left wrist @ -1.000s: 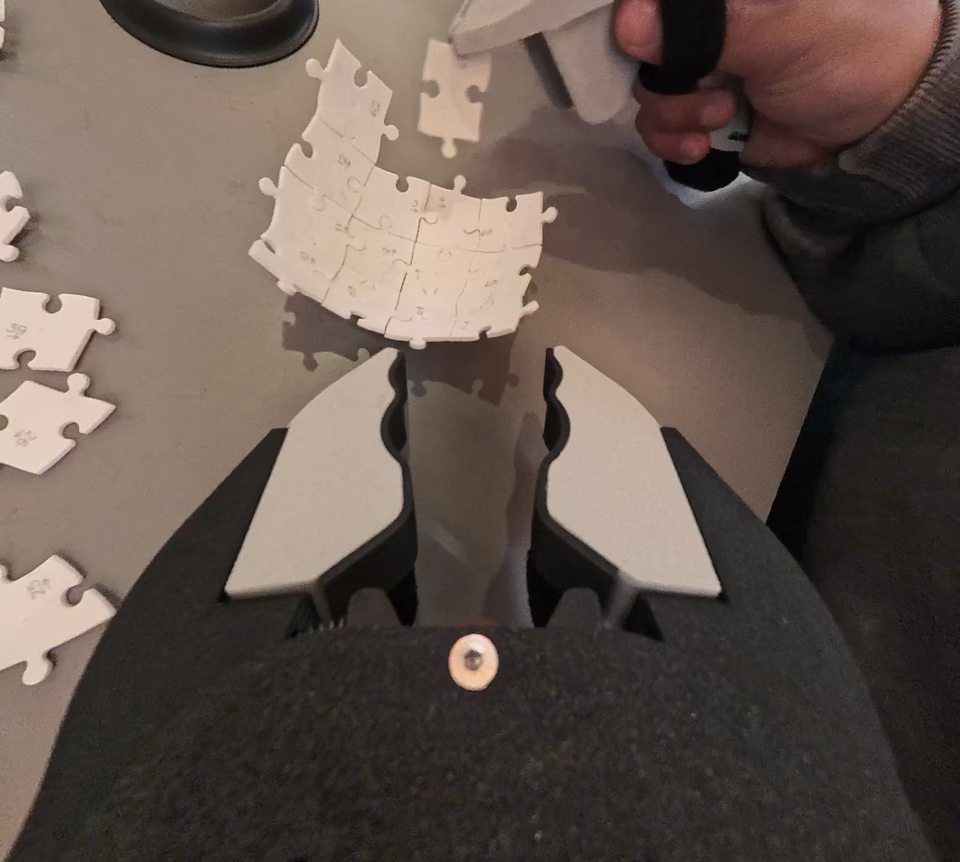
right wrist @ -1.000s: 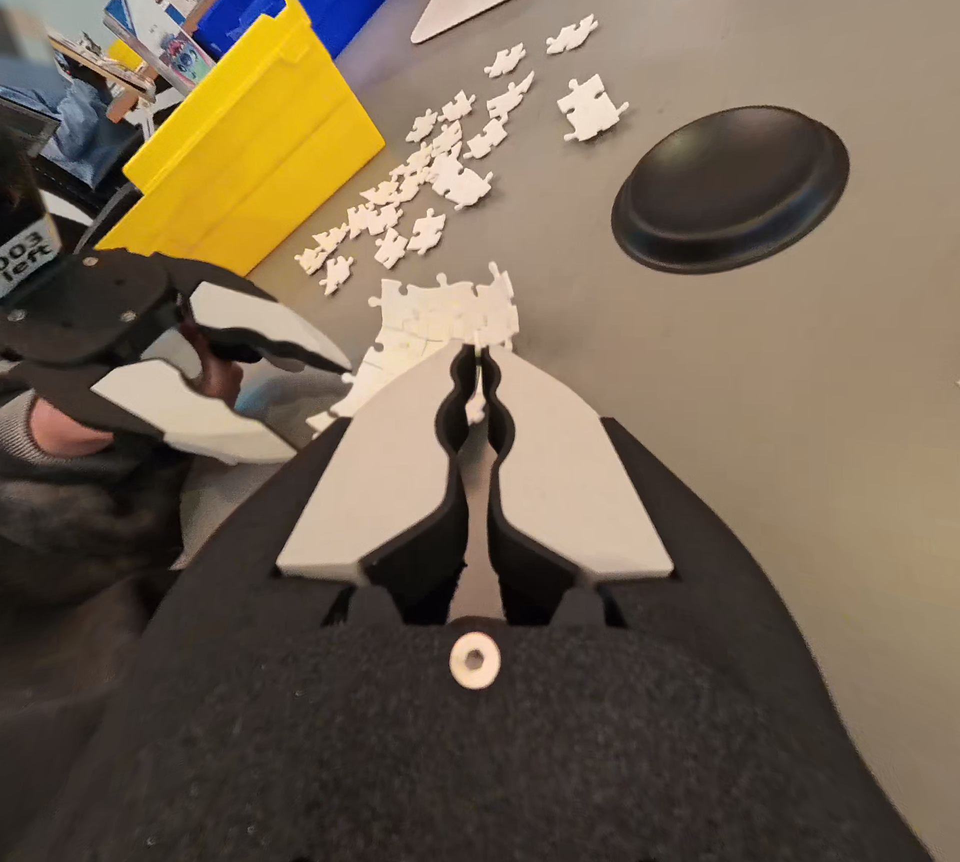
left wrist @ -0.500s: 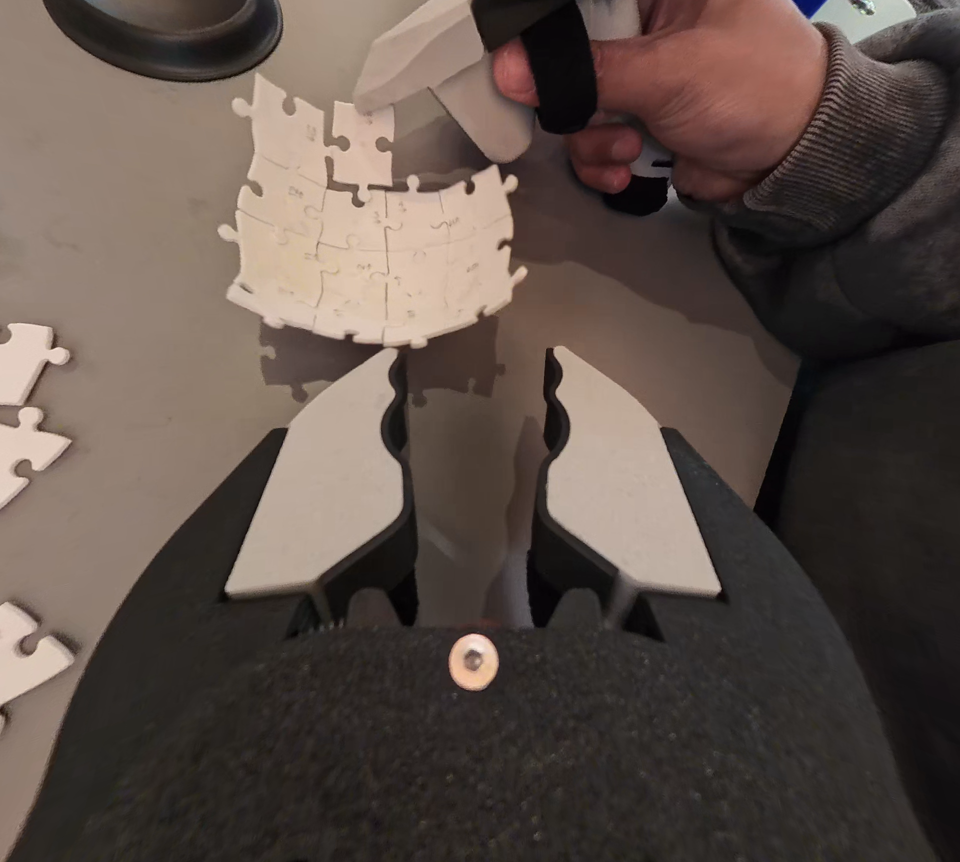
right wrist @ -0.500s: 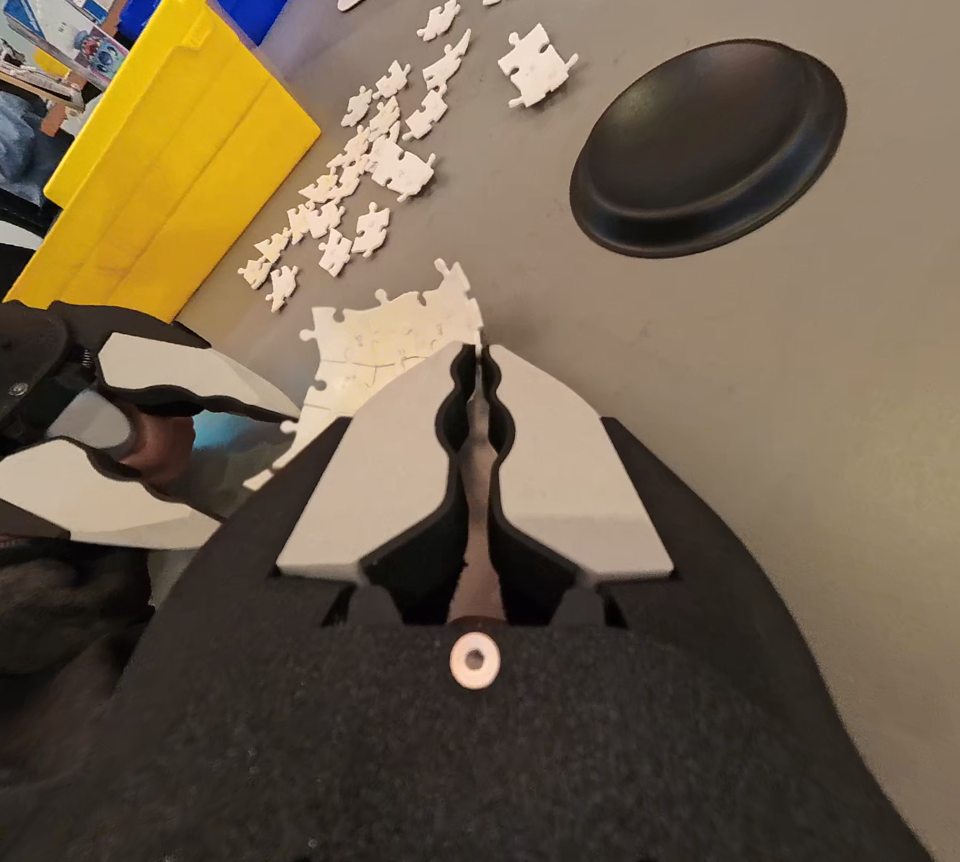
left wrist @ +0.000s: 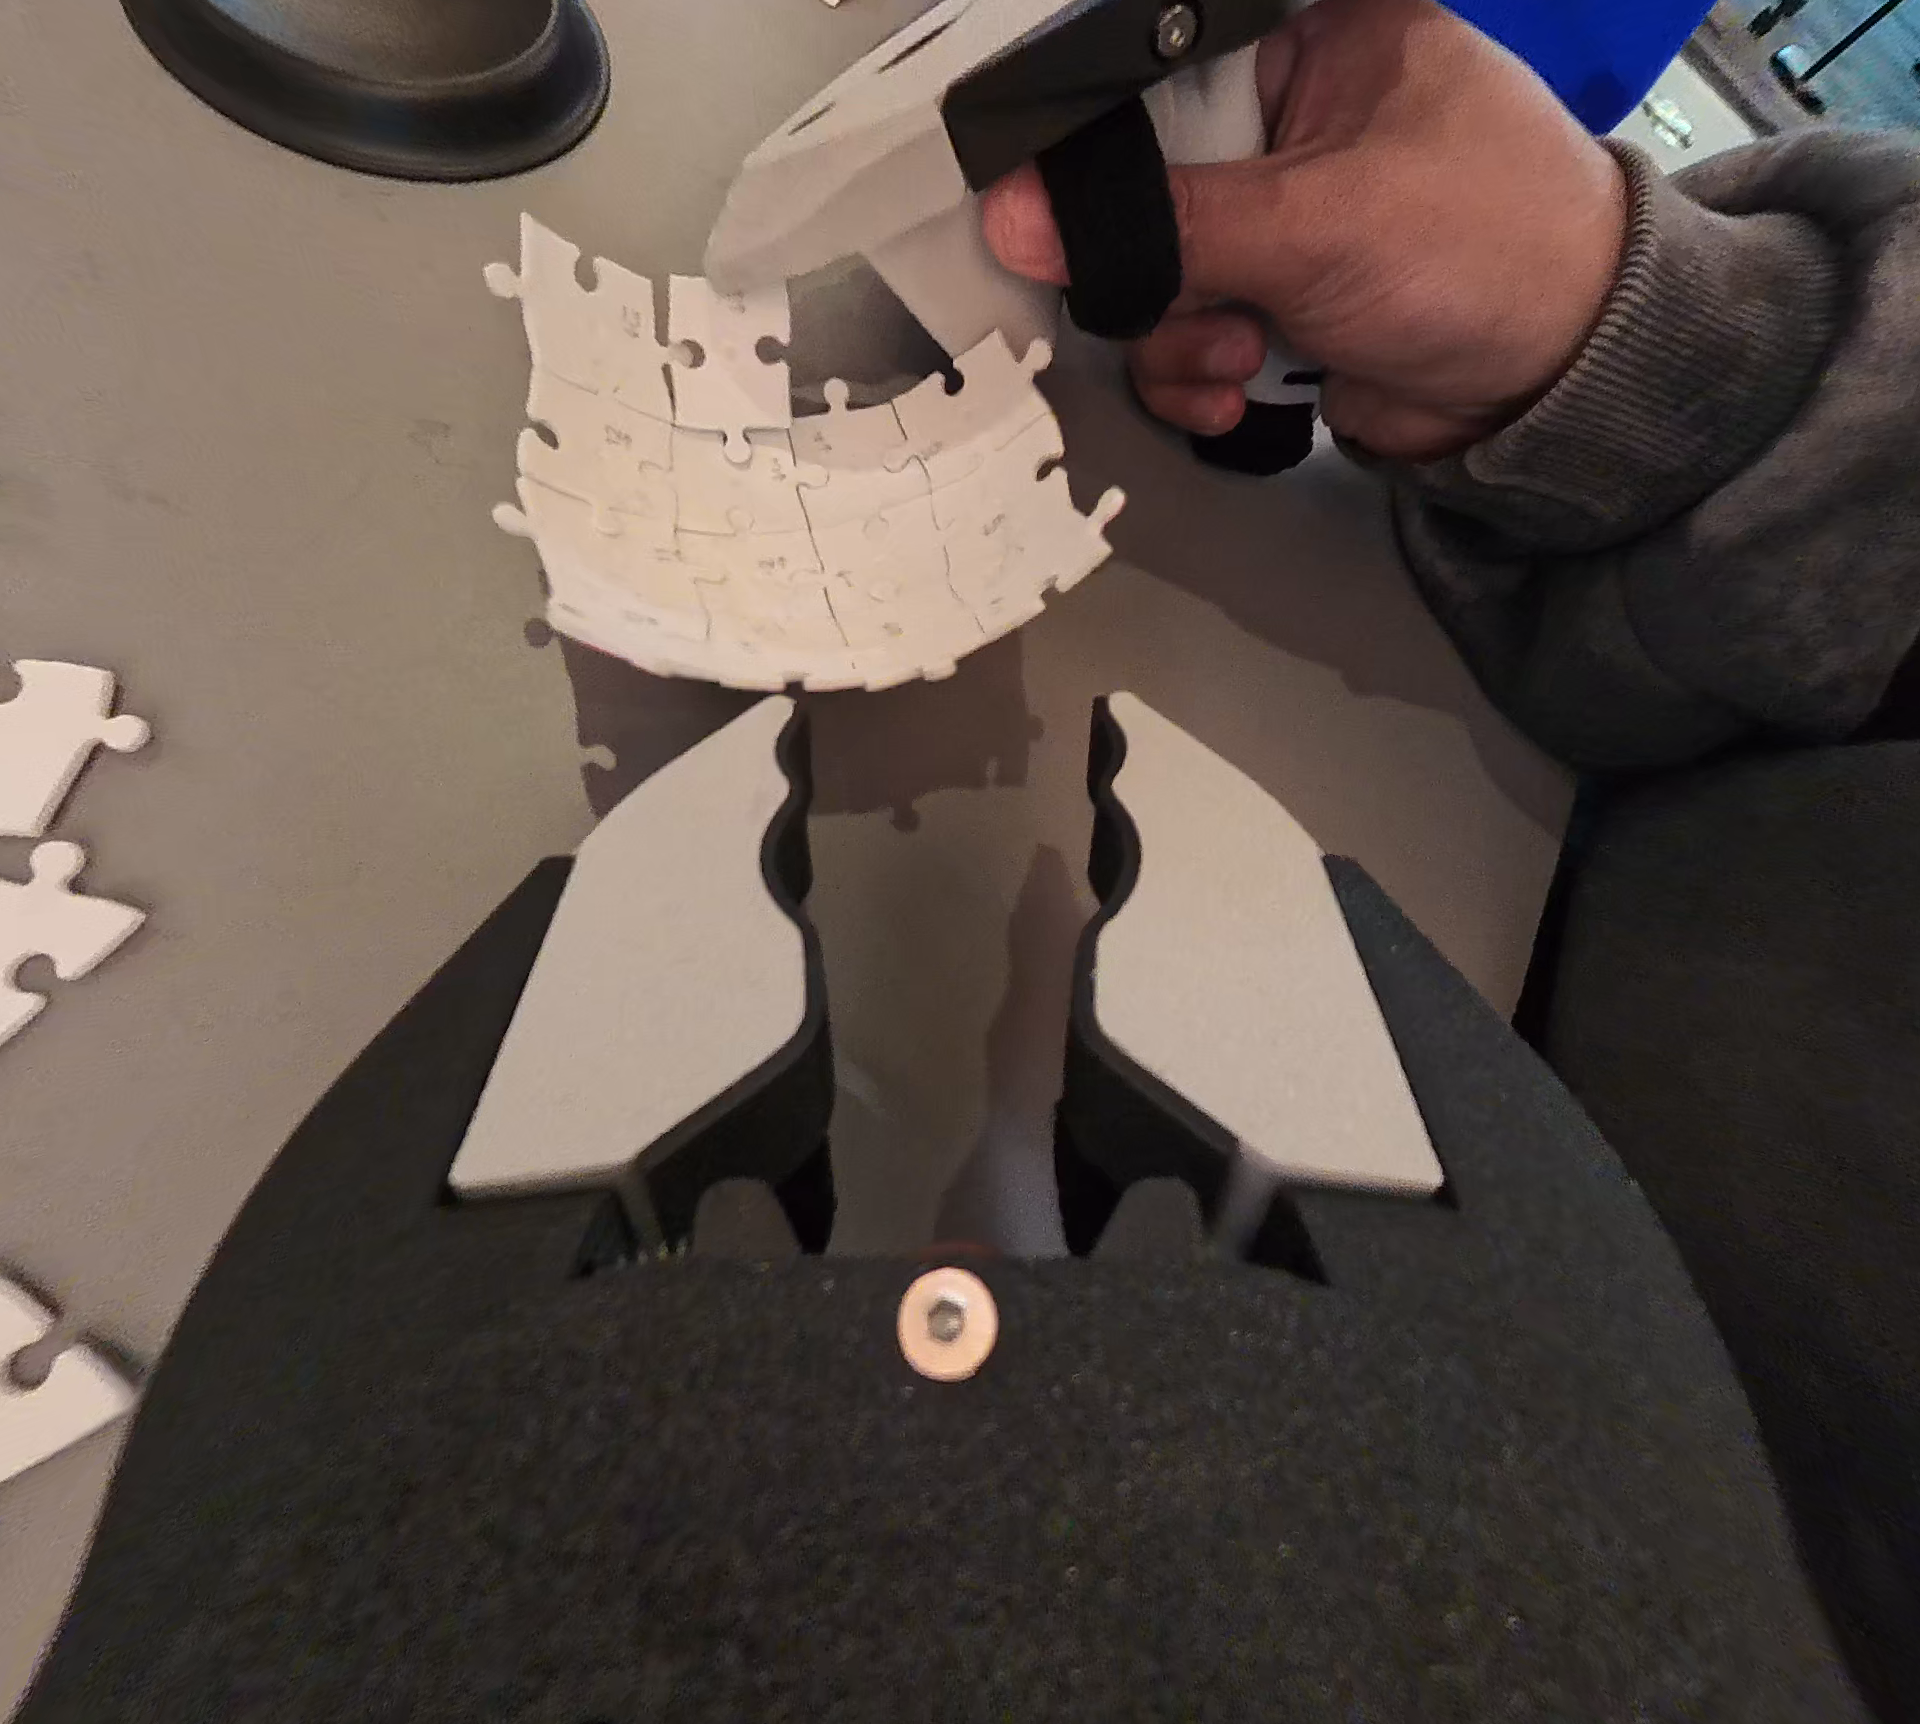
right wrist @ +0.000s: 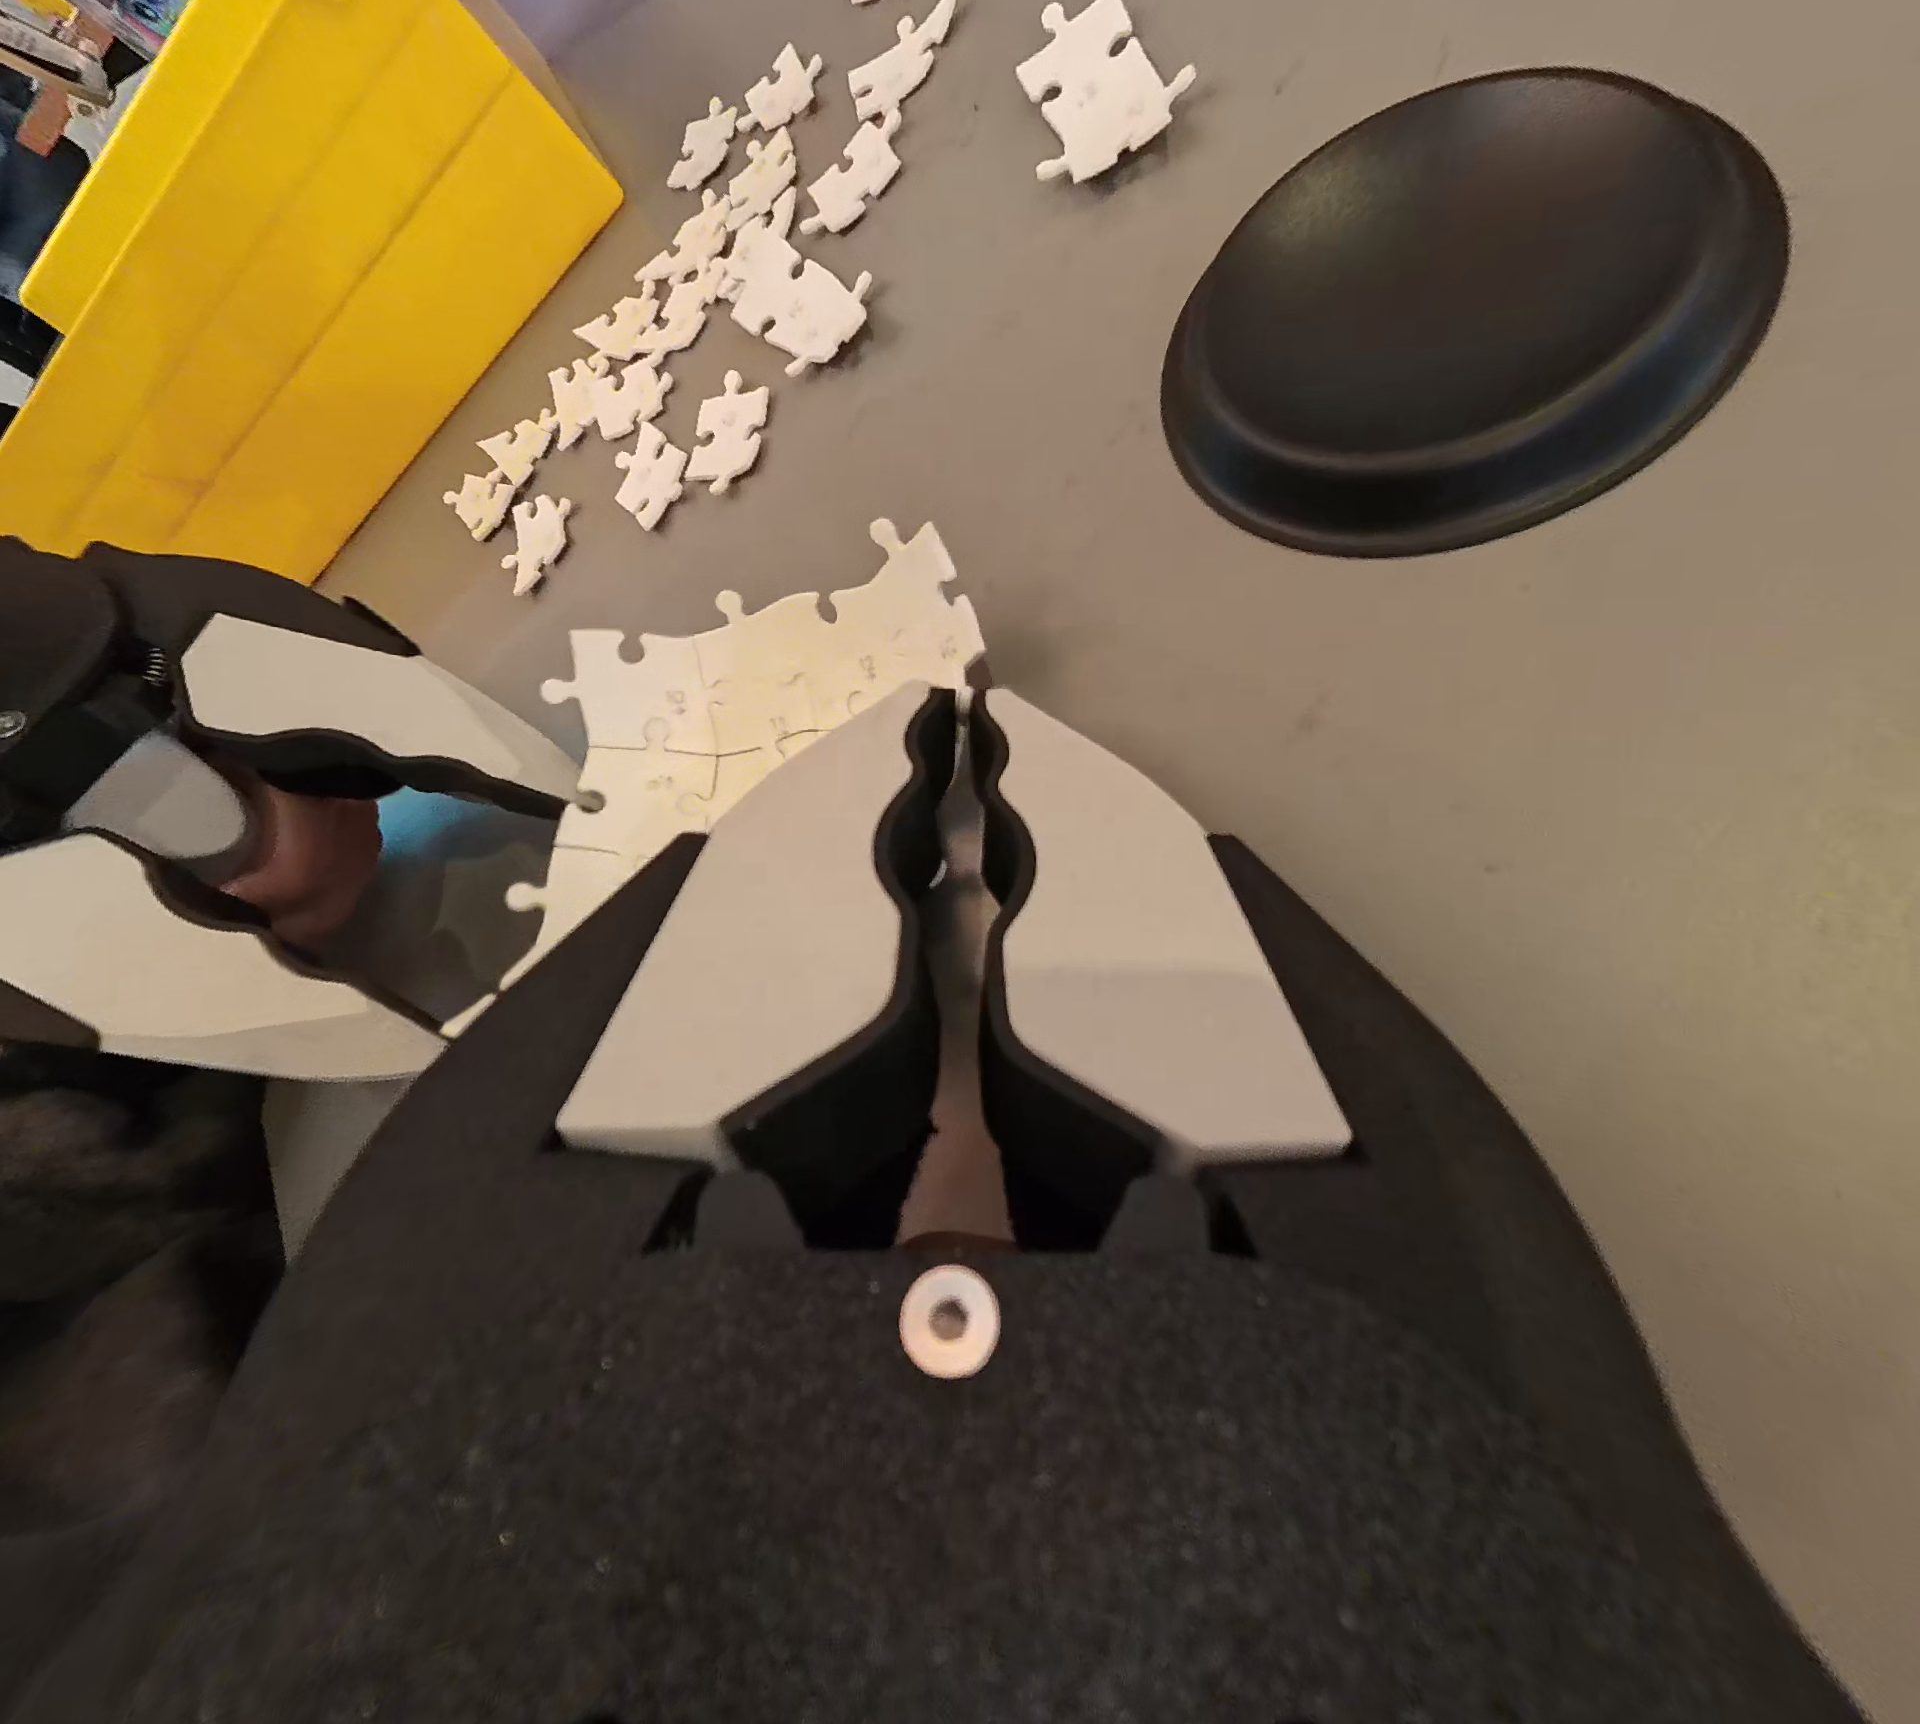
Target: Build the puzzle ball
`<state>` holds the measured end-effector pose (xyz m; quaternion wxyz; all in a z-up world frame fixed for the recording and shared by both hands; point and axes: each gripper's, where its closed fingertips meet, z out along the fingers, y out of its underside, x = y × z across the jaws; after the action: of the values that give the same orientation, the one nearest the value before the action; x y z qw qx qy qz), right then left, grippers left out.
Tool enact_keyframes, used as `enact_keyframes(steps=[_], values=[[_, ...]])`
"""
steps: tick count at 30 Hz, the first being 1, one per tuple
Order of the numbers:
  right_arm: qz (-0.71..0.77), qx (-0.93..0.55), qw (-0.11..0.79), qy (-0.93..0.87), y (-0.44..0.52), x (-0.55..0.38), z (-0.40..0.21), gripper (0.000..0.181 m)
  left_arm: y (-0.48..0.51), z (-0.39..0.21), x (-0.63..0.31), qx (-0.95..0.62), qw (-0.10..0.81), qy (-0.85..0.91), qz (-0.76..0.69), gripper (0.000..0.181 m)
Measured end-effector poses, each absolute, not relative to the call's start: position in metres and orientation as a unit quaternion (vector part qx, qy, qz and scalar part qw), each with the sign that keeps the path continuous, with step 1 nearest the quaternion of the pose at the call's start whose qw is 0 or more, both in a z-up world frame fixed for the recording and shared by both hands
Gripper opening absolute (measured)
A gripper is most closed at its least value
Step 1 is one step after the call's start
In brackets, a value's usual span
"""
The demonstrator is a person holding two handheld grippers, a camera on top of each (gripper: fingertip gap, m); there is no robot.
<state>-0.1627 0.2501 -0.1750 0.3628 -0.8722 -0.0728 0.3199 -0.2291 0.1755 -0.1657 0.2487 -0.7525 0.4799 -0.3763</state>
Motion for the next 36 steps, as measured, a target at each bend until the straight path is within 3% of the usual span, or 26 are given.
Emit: enact_keyframes(steps=[17,36], values=[[0.335,-0.877,0.319,-0.131,0.261,-0.164,-0.181,0.004,0.193,-0.165,-0.226,-0.763,0.245,0.441,-0.404,0.05],[0.282,-0.874,0.349,-0.186,0.27,-0.159,-0.18,0.005,0.196,-0.166,-0.225,-0.766,0.242,0.438,-0.404,0.047]])
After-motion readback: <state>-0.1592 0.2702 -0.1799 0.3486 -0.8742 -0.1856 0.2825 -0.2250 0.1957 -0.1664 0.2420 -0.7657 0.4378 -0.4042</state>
